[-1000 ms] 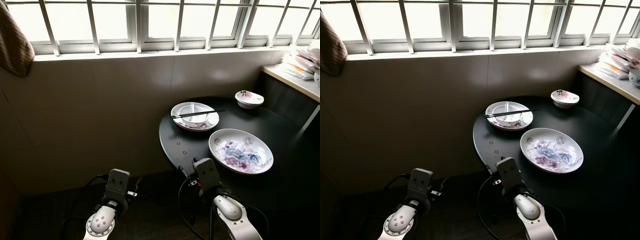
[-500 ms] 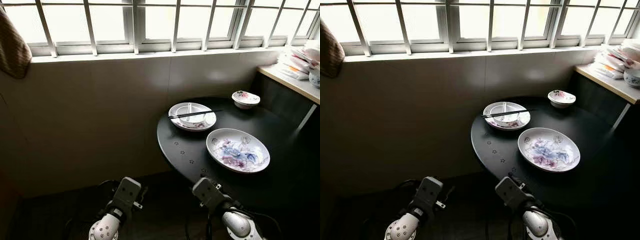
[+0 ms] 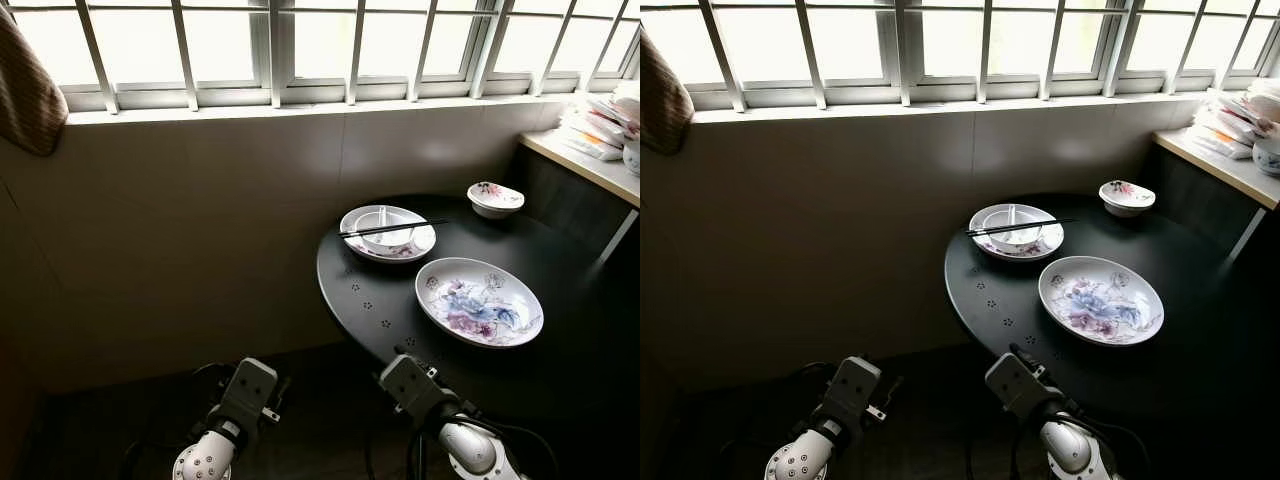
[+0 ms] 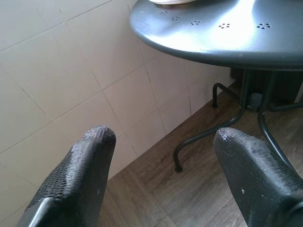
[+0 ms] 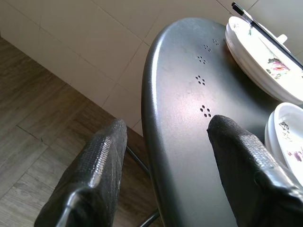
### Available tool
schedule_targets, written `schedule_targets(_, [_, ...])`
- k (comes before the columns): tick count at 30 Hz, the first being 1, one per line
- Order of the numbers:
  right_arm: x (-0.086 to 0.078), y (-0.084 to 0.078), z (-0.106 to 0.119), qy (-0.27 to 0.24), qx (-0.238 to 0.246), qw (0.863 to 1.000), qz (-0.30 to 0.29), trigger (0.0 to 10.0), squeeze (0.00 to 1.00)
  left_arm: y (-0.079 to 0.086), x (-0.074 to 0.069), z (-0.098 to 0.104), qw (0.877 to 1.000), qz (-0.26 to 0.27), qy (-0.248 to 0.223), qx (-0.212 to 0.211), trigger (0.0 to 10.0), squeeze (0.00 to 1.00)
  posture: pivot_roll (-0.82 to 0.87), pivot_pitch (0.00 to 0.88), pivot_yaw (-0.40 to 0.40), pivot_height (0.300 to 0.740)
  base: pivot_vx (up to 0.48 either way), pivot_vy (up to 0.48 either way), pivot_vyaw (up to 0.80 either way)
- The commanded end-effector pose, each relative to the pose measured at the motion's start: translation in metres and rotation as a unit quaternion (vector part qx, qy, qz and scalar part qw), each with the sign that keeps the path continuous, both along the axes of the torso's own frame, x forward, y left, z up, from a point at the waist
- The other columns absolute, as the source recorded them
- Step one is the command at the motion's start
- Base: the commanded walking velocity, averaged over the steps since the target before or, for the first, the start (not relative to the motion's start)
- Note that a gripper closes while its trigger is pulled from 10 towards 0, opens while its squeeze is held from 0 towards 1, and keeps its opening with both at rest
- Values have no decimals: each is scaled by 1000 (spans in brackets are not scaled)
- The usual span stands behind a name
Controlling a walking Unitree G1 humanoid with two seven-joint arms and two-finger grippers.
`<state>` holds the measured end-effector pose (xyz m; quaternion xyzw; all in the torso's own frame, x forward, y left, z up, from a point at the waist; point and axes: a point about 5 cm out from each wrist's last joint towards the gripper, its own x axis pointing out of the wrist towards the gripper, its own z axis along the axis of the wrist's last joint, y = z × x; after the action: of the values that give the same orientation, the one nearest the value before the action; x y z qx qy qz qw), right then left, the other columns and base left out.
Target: Kitchen organization
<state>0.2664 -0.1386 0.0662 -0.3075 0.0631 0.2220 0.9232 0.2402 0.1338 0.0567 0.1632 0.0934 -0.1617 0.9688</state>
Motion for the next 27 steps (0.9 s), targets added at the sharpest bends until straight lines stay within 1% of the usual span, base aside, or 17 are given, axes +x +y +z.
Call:
schedule_targets(1, [2,-1,1,-2,2,1000,-3,10000,0,1,0,2,1000,-1,-3,5,10000,0,39,0,-26,740,0,0,0])
schedule_targets(23, [2,0,0,0,-3,1000,-1,10000,0,1,0,2,1000,0,-3,5,10000,0,39,0,-26,740,0,0,0])
schedule_targets(24, [13,11,8,-12,3,1000,19,10000,0,8,10,7,994,52,12,-92,10000,0,70,0,-54,740,0,0,0])
schedule_targets(26, [20,18,13,-17,9,999,29,10000,0,10,15,11,984,84,17,-153,10000,0,73,0,-58,740,0,0,0])
schedule_targets(27, [20,18,13,-17,9,999,29,10000,0,10,15,11,984,84,17,-153,10000,0,73,0,-58,740,0,0,0])
